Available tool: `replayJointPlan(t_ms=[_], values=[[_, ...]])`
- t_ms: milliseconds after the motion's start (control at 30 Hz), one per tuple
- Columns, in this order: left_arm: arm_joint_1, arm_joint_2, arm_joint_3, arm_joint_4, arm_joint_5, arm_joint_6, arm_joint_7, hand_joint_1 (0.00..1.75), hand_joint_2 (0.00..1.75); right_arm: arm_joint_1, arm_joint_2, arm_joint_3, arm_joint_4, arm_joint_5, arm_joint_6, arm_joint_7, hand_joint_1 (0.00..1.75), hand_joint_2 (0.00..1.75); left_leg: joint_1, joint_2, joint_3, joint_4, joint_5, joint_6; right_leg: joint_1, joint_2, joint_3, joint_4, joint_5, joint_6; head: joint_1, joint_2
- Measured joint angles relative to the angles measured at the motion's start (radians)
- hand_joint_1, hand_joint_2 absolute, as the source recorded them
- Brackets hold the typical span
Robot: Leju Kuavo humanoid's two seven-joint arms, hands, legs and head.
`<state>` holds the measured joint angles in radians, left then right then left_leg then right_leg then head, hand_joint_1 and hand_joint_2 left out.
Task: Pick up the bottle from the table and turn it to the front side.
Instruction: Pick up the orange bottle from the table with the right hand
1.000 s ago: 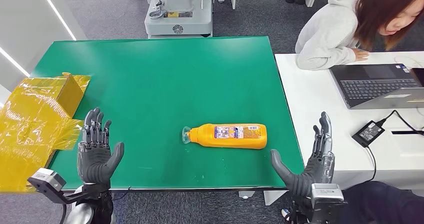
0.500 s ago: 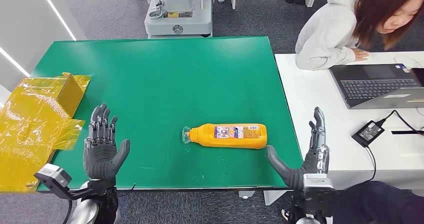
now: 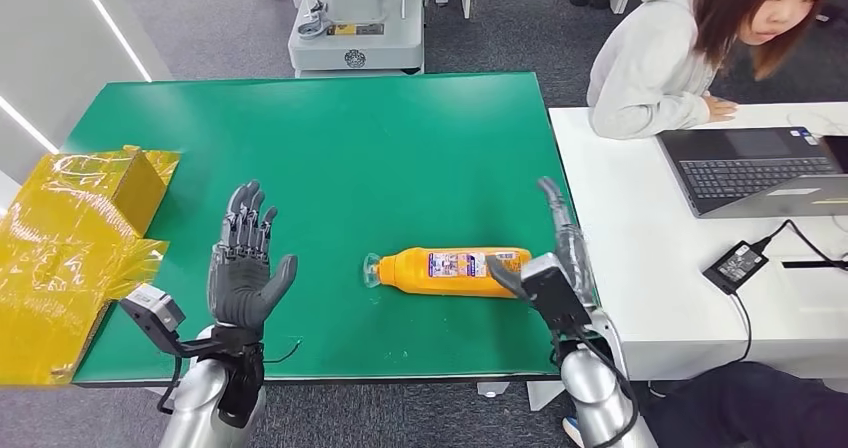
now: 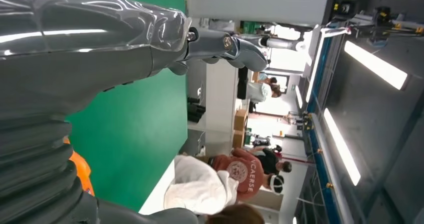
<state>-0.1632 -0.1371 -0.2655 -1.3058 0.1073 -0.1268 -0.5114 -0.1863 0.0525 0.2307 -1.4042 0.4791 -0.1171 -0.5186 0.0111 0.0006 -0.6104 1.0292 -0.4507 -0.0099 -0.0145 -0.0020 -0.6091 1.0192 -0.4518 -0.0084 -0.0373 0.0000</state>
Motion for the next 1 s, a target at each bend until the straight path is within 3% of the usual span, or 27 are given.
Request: replayJointPlan(t_ms=[233,567,833,1000], values=[[-0.032,-0.004,-0.017,0.061,0.001,-0.026,-0.009,0.00,1.75,-0.174,-0.060,0.091,0.212,0.051,0.248,0.052,0.00,1.75,0.000,0.000,0.000,0.000,0.000,0.000,0.000,0.000,0.000,0.000,0.000,0.000,0.000,0.000],[-0.067,-0.001,-0.030,0.109,0.027,-0.039,0.017,0.00,1.75,-0.416,-0.119,0.303,0.436,0.137,0.393,0.177,0.00,1.75,0.000,0.000,0.000,0.001,0.000,0.000,0.000,0.000,0.000,0.000,0.000,0.000,0.000,0.000],[-0.047,0.012,-0.030,0.109,0.088,-0.068,0.044,0.00,1.75,-0.498,-0.257,0.452,0.412,0.127,0.467,0.308,0.00,1.75,0.000,-0.001,-0.002,0.002,-0.001,0.001,0.000,-0.001,0.000,0.000,0.000,0.000,0.000,0.000],[-0.035,0.012,-0.030,0.103,0.094,-0.078,0.061,0.00,1.75,-0.502,-0.317,0.494,0.359,0.105,0.487,0.341,0.00,1.75,0.000,-0.001,-0.001,0.002,-0.001,0.001,0.000,0.000,0.000,0.000,0.000,0.000,0.000,0.000]])
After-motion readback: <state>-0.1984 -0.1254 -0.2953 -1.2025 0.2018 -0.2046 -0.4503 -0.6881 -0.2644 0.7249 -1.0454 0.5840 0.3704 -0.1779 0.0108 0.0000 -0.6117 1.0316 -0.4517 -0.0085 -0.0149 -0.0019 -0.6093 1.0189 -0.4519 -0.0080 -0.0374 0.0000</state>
